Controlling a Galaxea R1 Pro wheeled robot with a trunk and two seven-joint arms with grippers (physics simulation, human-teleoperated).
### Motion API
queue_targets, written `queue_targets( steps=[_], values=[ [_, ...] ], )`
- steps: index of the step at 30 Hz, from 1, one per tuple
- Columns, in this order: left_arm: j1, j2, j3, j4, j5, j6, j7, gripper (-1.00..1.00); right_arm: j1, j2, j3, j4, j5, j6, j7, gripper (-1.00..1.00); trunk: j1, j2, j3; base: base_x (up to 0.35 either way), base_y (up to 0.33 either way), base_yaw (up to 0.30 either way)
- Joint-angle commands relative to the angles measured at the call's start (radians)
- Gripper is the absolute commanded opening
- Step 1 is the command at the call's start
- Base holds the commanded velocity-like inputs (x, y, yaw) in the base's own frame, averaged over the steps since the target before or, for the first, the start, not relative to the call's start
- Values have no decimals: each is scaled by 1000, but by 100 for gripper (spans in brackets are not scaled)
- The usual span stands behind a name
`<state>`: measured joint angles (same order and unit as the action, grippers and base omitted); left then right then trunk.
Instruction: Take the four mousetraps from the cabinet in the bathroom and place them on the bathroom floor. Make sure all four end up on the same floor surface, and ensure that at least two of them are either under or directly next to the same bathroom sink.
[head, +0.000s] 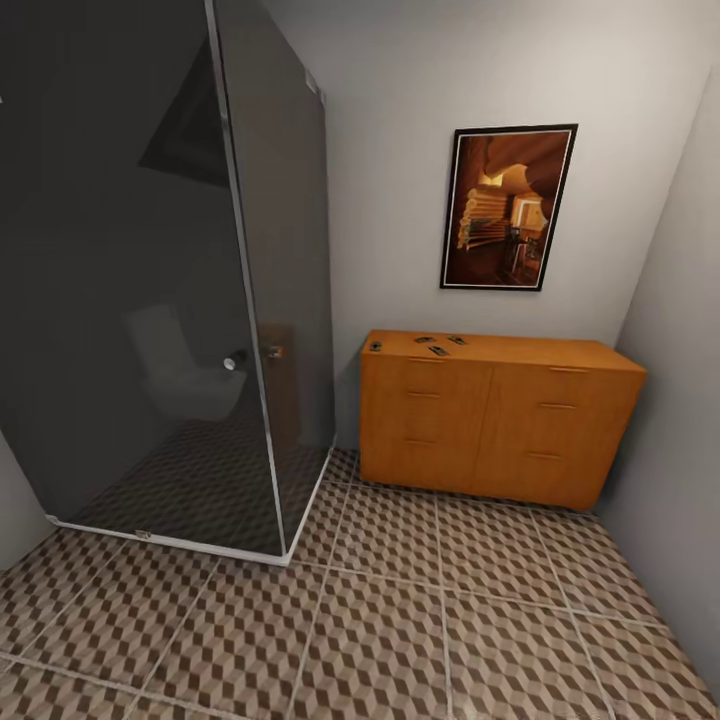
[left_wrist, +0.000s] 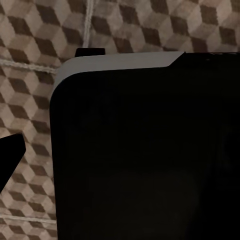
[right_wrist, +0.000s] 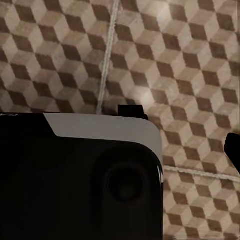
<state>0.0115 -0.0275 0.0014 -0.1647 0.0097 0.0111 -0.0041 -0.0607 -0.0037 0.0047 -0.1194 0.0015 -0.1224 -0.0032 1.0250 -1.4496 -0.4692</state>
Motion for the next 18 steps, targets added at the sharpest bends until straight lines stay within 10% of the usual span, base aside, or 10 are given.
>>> queue_targets(
  steps=[1, 18],
  values=[
    [1, 0, 0, -3, 1, 1, 0, 100, -1, 0, 0, 1, 0, -3, 0, 100, 0, 0, -1, 0, 0, -217],
    [1, 4, 1, -4, 1, 1, -1, 100, -1, -1, -2, 1, -5, -3, 3, 100, 0, 0, 5, 0, 0, -268]
  ],
)
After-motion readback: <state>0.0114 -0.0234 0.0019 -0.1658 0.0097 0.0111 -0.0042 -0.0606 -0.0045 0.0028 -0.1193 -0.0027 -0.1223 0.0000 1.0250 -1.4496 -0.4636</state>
